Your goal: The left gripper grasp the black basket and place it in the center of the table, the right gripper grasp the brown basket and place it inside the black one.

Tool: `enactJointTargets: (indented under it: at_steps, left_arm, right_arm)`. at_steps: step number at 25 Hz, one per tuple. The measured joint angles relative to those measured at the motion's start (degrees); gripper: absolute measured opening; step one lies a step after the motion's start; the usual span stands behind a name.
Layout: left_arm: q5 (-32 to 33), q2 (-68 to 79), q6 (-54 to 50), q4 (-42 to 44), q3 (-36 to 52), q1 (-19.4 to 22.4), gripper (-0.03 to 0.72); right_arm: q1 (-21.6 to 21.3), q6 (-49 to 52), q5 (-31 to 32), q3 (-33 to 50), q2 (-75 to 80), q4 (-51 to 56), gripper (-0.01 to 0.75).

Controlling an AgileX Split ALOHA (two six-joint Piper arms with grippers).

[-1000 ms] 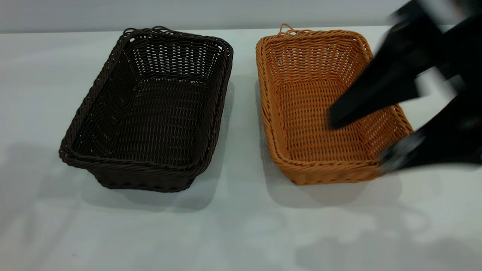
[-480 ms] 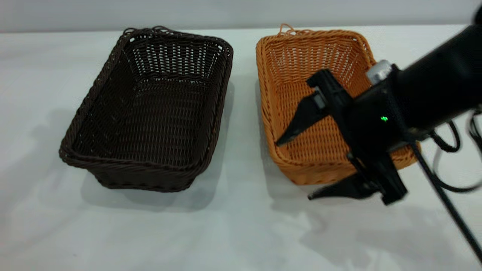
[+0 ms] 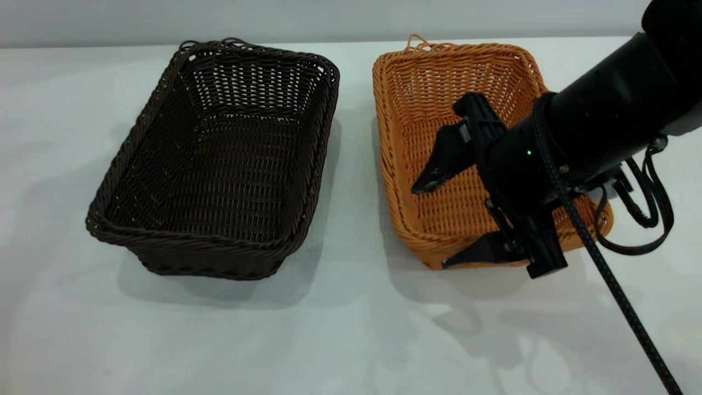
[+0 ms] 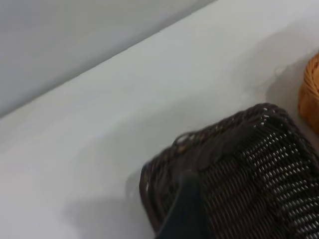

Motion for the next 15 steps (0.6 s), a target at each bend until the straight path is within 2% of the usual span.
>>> enactJointTargets:
  at_steps: [8,12,15]
  left_arm:
    - [11.43,19.35,0.49,12.58,-22.06,-6.95,0.590]
    - [13.91,27.06,0.66,14.40,-31.12,-8.12,0.590]
    - [14.34,30.95,1.62,14.65,-34.73,-8.48,0.586]
  right_arm:
    - [0.00,-0.65,-0.42,0.00,0.00,0.06,0.555]
    - [0.00,-1.83,-0.24,0.00,0.00,0.11,0.552]
    - [0.00,-2.77,0.06,0.00,0.00,0.17,0.552]
